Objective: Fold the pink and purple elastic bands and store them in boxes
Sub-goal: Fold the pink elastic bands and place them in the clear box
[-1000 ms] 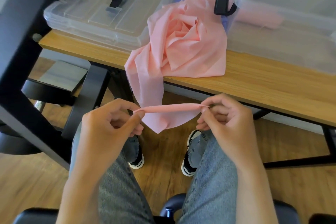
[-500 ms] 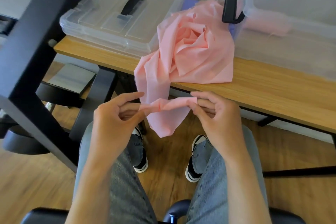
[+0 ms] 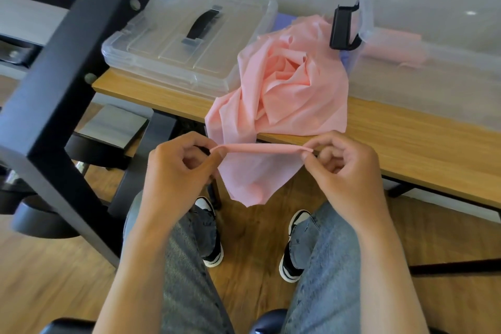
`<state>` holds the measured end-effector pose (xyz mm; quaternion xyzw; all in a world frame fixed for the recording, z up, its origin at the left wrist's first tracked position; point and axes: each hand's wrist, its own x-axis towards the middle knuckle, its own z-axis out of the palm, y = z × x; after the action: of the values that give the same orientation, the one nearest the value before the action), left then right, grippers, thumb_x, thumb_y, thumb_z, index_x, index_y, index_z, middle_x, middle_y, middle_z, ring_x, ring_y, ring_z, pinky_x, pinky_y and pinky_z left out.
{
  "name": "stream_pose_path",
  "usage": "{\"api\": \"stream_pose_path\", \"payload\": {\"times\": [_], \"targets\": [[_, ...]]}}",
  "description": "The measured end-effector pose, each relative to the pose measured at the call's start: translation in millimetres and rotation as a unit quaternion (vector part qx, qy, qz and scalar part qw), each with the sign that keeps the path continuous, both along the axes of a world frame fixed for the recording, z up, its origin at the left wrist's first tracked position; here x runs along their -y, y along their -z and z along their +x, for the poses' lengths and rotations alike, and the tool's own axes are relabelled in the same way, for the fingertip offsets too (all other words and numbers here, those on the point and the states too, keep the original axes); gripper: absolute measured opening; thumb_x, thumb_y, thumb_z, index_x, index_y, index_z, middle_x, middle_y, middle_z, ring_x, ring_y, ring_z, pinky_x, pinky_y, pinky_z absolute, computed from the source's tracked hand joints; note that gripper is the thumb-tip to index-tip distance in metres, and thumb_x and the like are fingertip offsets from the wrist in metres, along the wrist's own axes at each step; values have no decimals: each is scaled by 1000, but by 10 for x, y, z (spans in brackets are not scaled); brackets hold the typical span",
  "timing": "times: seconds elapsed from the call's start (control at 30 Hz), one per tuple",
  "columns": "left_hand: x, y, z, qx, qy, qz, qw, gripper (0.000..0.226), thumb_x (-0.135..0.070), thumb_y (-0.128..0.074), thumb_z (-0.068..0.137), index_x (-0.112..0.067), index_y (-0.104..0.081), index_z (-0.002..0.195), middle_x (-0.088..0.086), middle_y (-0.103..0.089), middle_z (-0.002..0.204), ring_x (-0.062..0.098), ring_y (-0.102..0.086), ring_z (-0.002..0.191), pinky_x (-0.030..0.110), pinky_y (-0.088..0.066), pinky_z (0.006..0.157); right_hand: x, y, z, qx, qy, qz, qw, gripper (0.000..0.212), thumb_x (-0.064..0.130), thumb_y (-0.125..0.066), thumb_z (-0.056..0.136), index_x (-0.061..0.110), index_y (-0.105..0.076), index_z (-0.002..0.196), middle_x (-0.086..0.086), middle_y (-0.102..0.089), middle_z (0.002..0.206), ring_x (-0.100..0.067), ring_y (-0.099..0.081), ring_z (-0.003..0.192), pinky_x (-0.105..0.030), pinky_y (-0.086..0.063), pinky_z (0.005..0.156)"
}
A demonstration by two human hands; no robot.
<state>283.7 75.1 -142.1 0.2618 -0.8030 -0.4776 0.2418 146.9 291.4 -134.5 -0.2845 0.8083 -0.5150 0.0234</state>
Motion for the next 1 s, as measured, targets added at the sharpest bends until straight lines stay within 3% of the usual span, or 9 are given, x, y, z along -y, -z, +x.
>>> {"api": "stream_pose_path", "payload": {"times": [0.1, 0.23, 0.33, 0.4, 0.53, 0.6, 0.73, 0.87, 1.0], "targets": [[-92, -56, -71, -51, 1, 141, 989, 20, -22, -78, 88, -12, -74, 104, 1, -80, 83, 18, -78, 78, 36, -65, 74, 5, -70, 11, 66, -2, -66, 996, 15, 0, -69, 92, 15, -70, 90, 1, -76, 72, -16, -76, 71, -34, -62, 70], [-167, -83, -142, -98, -59, 226, 967, 19, -27, -75, 91, -9, -76, 96, 6, -80, 84, 21, -79, 82, 34, -65, 73, -11, -135, 7, 114, -14, -118, 986, 4, 4, -70, 95, 7, -71, 92, -5, -80, 87, -20, -79, 88, -41, -64, 81], [-152, -47, -176, -70, -73, 210, 973, 20, -27, -79, 87, -7, -74, 91, 7, -79, 78, 23, -78, 75, 33, -65, 69, 7, -121, 11, 98, 6, -102, 990, 8, 13, -71, 97, 9, -72, 90, -4, -80, 83, -19, -79, 83, -42, -65, 77], [-132, -19, -194, -41, -50, 211, 975, 25, -21, -81, 84, -9, -70, 103, 7, -79, 78, 23, -78, 76, 34, -65, 71, 2, -89, -7, 77, 13, -75, 994, 2, 15, -75, 94, 14, -73, 94, 1, -80, 84, -18, -79, 82, -47, -65, 78], [-96, 18, -257, 7, -29, 237, 971, 45, -20, -80, 87, -14, -62, 128, 5, -80, 80, 18, -78, 78, 29, -64, 73, -42, -79, -34, 85, 21, -50, 995, 19, 18, -77, 93, 23, -73, 111, 8, -81, 91, -14, -78, 84, -45, -64, 81], [-114, 24, -297, 11, -38, 255, 966, 37, -21, -80, 87, -9, -69, 121, 6, -79, 79, 17, -78, 77, 25, -63, 70, -48, -76, -20, 77, 21, -40, 996, 20, 19, -76, 94, 24, -73, 112, 9, -81, 90, -12, -77, 83, -44, -64, 80], [-166, 44, -300, -5, -43, 214, 976, 16, -21, -77, 89, -11, -77, 101, 5, -79, 77, 19, -78, 75, 31, -64, 73, -65, -50, -16, 74, 27, -51, 996, 13, 15, -74, 95, 18, -76, 107, 7, -81, 89, -12, -78, 87, -45, -65, 79], [-210, 25, -136, 73, 44, 204, 975, 9, -16, -75, 90, -10, -78, 96, 6, -79, 78, 23, -77, 75, 33, -65, 73, -123, -46, -16, 68, 16, -25, 997, 12, 14, -74, 94, 21, -77, 103, 10, -80, 88, -11, -78, 85, -42, -65, 78], [-255, 4, 23, 216, 219, 221, 926, 6, -9, -74, 91, -8, -79, 94, 8, -79, 82, 22, -77, 78, 28, -64, 73, -154, -55, 36, 99, -51, 56, 992, 15, 17, -76, 93, 27, -77, 104, 14, -79, 90, -6, -76, 86, -34, -64, 79]]}}
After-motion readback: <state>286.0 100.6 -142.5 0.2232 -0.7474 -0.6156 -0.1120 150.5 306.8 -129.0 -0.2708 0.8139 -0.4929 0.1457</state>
